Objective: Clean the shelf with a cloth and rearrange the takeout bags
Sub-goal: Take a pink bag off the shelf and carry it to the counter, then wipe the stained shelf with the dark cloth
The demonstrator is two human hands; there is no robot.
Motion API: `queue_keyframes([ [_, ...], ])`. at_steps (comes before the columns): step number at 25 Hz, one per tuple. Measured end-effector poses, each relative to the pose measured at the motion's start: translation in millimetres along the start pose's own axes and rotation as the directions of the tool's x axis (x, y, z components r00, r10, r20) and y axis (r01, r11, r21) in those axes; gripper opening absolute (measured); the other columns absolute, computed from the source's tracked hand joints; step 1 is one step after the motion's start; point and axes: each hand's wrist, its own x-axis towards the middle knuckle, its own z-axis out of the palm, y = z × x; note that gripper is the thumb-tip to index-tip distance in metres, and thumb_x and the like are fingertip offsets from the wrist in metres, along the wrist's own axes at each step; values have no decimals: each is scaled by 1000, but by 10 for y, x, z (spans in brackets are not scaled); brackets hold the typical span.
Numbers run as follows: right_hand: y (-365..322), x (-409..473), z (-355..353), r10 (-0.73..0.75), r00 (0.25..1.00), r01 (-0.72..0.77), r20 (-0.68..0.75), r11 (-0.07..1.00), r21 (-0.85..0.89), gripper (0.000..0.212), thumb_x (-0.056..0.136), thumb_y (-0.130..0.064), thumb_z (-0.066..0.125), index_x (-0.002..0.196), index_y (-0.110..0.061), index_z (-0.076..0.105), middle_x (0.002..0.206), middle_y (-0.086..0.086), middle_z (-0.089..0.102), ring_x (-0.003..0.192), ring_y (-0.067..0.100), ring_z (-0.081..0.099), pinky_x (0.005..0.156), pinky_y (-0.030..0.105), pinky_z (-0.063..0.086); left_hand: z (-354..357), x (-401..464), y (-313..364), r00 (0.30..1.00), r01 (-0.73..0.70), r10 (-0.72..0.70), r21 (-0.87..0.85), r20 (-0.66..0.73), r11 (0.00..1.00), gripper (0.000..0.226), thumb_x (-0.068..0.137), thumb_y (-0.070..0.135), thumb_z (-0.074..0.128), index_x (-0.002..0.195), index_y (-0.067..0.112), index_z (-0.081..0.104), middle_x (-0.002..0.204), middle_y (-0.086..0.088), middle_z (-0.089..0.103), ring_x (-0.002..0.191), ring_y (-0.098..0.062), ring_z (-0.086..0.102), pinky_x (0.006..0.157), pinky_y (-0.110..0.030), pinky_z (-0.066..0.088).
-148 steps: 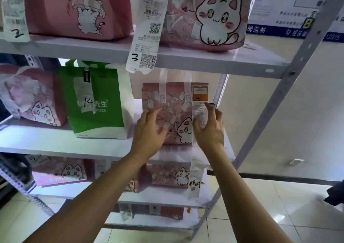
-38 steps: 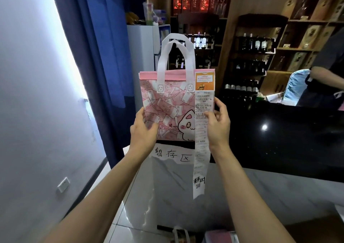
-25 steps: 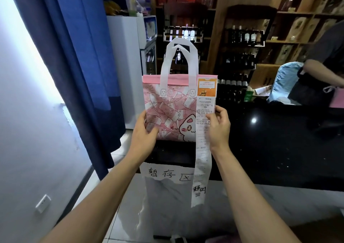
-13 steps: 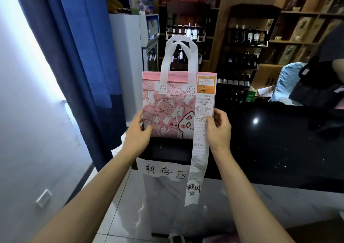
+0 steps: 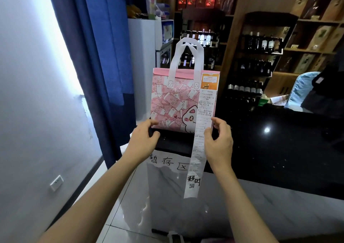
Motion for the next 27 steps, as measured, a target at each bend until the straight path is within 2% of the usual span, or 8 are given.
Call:
queue_keyframes([
  [4, -149, -249, 122, -166, 976, 180, 138, 979, -94, 30, 95, -23, 58, 125, -25, 60, 123, -7, 58, 118, 12, 53, 102, 35, 48, -86, -268, -3, 997, -67, 75, 215, -27, 974, 29, 93, 28, 53, 122, 31, 60, 125, 7, 57, 115, -17, 52, 102, -43, 44],
  [7, -270, -404, 300, -218, 931, 264, 291, 956, -127, 28, 95, -24, 58, 123, -24, 63, 123, -8, 60, 118, 12, 53, 105, 39, 44, -195, -461, -47, 996, -68, 85, 327, -38, 943, 27, 95, 30, 53, 120, 30, 62, 126, 6, 59, 112, -18, 53, 100, -42, 45],
  [10, -383, -559, 521, -230, 890, 299, 393, 946, -124, 28, 94, -22, 61, 121, -22, 65, 123, -5, 62, 114, 17, 55, 102, 40, 44, -372, -641, -137, 997, -2, 31, 353, -76, 936, 25, 96, 30, 53, 119, 28, 63, 122, 4, 62, 107, -20, 54, 97, -42, 46],
  [13, -554, -782, 789, -256, 836, 331, 486, 941, -73, 28, 93, -24, 60, 121, -25, 64, 122, -8, 61, 111, 15, 54, 98, 36, 43, -609, -824, -314, 990, 89, -42, 373, -133, 924, 28, 95, 31, 53, 122, 28, 61, 122, 4, 62, 109, -21, 55, 99, -42, 46],
  [16, -779, -1028, 1093, -298, 780, 368, 550, 930, -18, 27, 94, -24, 59, 121, -26, 63, 121, -8, 61, 110, 13, 54, 98, 35, 42, -875, -1023, -544, 973, 168, -89, 394, -213, 904, 27, 95, 32, 52, 121, 28, 61, 120, 3, 63, 105, -18, 54, 95, -34, 42],
  [20, -1211, -1430, 1574, -364, 683, 394, 633, 914, 100, 28, 96, -25, 57, 124, -27, 62, 120, -11, 60, 105, 4, 50, 98, 30, 42, -1428, -1354, -876, 923, 313, -169, 414, -347, 855, 28, 95, 34, 51, 121, 30, 60, 120, 5, 64, 110, -20, 56, 97, -38, 39],
  [24, -1762, -1943, 2126, -407, 580, 375, 705, 902, 212, 28, 98, -27, 58, 125, -30, 61, 123, -9, 59, 106, 13, 54, 90, 33, 51, -2133, -1761, -1223, 858, 431, -234, 394, -456, 812, 28, 95, 35, 51, 121, 30, 60, 123, 6, 64, 115, -20, 55, 100, -40, 39],
  [27, -2177, -2418, 2508, -450, 490, 375, 746, 882, 286, 27, 99, -30, 57, 126, -33, 59, 130, -8, 59, 112, 13, 53, 95, 35, 51, -2646, -2082, -1442, 804, 503, -270, 363, -530, 784, 28, 97, 37, 49, 123, 30, 58, 126, 7, 62, 118, -17, 53, 102, -37, 38],
])
